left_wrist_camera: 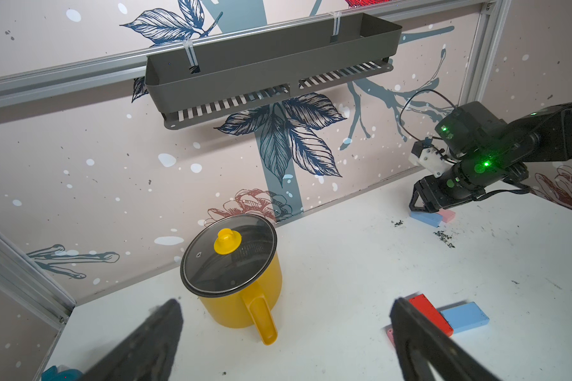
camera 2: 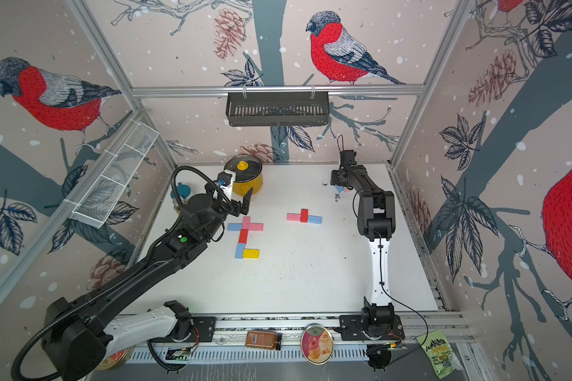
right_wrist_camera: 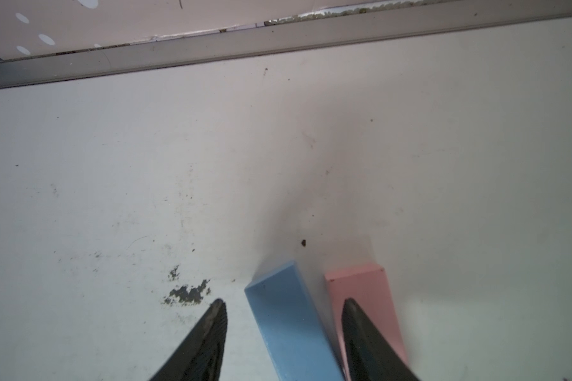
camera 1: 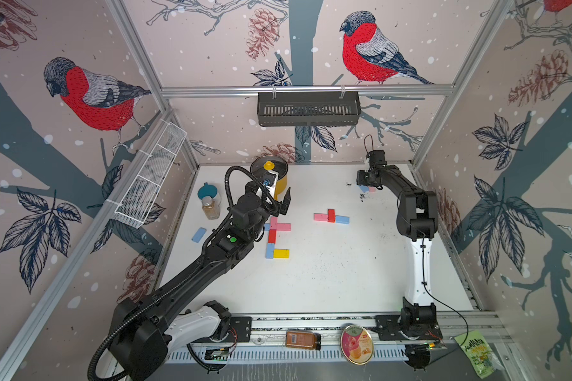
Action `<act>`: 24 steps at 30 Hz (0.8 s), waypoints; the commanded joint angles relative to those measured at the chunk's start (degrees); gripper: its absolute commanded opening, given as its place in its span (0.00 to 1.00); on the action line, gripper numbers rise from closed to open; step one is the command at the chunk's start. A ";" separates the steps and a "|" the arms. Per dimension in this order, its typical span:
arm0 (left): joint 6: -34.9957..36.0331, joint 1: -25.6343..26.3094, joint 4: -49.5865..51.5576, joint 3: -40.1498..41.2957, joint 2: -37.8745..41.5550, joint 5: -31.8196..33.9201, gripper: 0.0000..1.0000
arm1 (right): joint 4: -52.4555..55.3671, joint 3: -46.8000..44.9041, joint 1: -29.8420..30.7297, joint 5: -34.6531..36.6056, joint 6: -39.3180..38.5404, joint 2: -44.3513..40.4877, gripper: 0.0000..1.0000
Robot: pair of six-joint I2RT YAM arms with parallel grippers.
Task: Assemble the letter t with building blocks
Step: Pick up the building block from the center of the board.
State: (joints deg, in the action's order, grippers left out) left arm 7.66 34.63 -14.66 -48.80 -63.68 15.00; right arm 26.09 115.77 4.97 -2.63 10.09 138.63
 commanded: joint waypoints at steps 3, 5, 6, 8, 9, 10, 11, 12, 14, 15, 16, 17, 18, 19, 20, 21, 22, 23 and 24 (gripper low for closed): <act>0.34 -0.06 -1.17 -0.56 -0.12 -0.28 0.97 | 0.59 2.26 0.10 1.49 -1.47 1.81 0.55; 0.34 -0.05 -1.17 -0.60 -0.17 -0.41 0.97 | 0.59 2.79 0.12 1.58 -1.58 2.29 0.54; 0.34 -0.04 -1.06 -0.55 -0.20 -0.37 0.97 | 0.69 3.04 0.16 1.62 -1.65 2.52 0.54; 0.34 -0.02 -1.08 -0.59 -0.26 -0.40 0.97 | 0.80 3.42 0.24 1.12 -1.76 2.87 0.54; 0.34 -0.05 -1.00 -0.60 -0.30 -0.41 0.97 | 0.73 3.43 0.21 0.39 -2.05 2.96 0.54; 0.34 -0.06 -1.02 -0.59 -0.23 -0.46 0.97 | 0.72 3.56 0.34 0.20 -2.17 3.13 0.53; 0.36 -0.01 -1.03 -0.58 -0.29 -0.50 0.97 | 0.77 3.51 0.39 0.11 -2.38 3.23 0.53; 0.34 0.00 -1.08 -0.62 -0.30 -0.50 0.97 | 0.79 3.42 0.59 -0.28 -2.66 3.23 0.53; 0.34 -0.05 -1.03 -0.64 -0.39 -0.46 0.97 | 0.65 3.39 0.82 -0.50 -3.03 3.32 0.53; 0.34 0.00 -1.03 -0.66 -0.39 -0.48 0.97 | 0.63 3.33 1.07 -0.28 -3.21 3.32 0.52; 0.25 -0.03 -0.99 -0.65 -0.39 -0.52 0.97 | 0.48 3.33 1.29 -0.06 -3.41 3.39 0.52; 0.25 -0.06 -0.95 -0.66 -0.39 -0.59 0.97 | 0.41 3.44 1.35 0.08 -3.48 3.48 0.52; 0.25 0.00 -0.92 -0.62 -0.39 -0.57 0.97 | 0.44 3.54 1.44 0.17 -3.42 3.57 0.52; 0.26 -0.05 -0.93 -0.68 -0.39 -0.59 0.97 | 0.46 3.62 1.45 0.17 -3.28 3.67 0.52; 0.34 -0.01 -0.92 -0.62 -0.39 -0.59 0.97 | 0.54 3.68 1.51 0.17 -3.17 3.82 0.51; 0.34 -0.05 -0.97 -0.61 -0.39 -0.59 0.97 | 0.63 3.69 1.53 0.33 -3.00 3.92 0.51; 0.34 -0.07 -0.91 -0.66 -0.39 -0.55 0.97 | 0.78 3.68 1.44 0.59 -2.84 3.97 0.51; 0.29 -0.01 -0.99 -0.69 -0.39 -0.56 0.97 | 0.89 3.67 1.44 0.95 -2.76 4.06 0.51; 0.33 -0.01 -0.93 -0.63 -0.39 -0.59 0.97 | 1.15 3.68 1.36 1.27 -2.54 4.03 0.50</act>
State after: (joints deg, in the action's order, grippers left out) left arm 7.46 34.63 -14.24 -49.01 -64.10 14.92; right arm 26.35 119.02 6.33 -2.46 7.31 142.37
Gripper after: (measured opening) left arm 0.974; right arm 0.508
